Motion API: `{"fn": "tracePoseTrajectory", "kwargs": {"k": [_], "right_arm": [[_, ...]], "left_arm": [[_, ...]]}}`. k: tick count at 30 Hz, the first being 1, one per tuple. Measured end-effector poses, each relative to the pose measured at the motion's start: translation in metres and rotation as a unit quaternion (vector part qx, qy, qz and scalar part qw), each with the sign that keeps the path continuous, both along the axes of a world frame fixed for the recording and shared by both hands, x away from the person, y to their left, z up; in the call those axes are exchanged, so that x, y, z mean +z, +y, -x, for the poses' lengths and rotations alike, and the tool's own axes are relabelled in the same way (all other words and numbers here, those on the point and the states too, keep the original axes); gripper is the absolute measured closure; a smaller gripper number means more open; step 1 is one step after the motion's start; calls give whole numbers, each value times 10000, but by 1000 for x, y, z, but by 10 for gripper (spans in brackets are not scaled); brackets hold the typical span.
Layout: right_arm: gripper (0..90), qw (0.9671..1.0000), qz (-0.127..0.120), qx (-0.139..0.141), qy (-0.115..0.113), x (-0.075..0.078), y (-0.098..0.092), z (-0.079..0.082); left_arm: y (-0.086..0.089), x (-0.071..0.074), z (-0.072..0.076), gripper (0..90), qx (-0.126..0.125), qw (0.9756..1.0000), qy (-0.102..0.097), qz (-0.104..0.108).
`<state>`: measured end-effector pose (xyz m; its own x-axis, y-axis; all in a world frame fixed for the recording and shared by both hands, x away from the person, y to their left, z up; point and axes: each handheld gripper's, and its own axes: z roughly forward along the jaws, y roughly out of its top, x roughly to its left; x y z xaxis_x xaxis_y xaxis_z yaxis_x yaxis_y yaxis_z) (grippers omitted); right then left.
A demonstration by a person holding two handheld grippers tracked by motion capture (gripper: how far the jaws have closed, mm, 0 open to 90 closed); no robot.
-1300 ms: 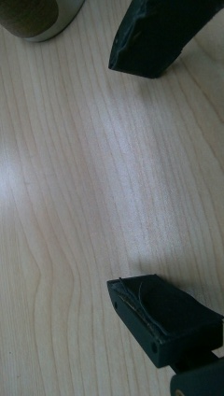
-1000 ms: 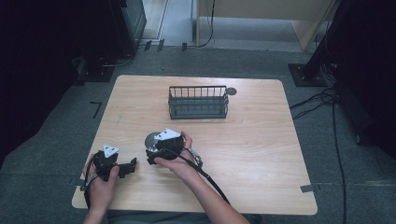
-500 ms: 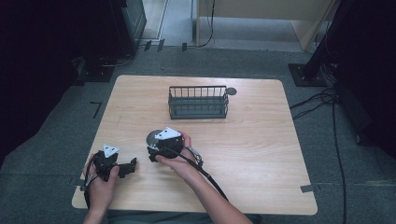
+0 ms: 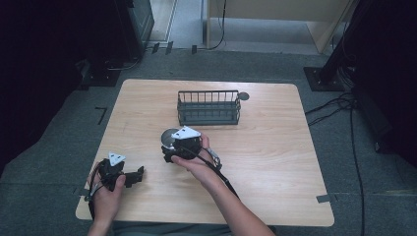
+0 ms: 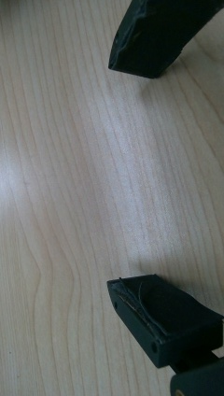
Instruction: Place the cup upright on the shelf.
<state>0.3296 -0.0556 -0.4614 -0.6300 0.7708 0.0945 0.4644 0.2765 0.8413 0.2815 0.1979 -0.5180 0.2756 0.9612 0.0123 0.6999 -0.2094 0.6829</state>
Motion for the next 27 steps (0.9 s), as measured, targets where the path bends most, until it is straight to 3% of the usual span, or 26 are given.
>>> {"fn": "tracePoseTrajectory", "kwargs": {"k": [14, 27], "right_arm": [[186, 9990, -111, -369, -224, 35, -32, -20], [186, 9968, -264, -693, -292, 61, -61, -43]], "left_arm": [[0, 0, 0, 0, 3, 10000, -6, 7], [0, 0, 0, 0, -2, 10000, 2, -1]]}}
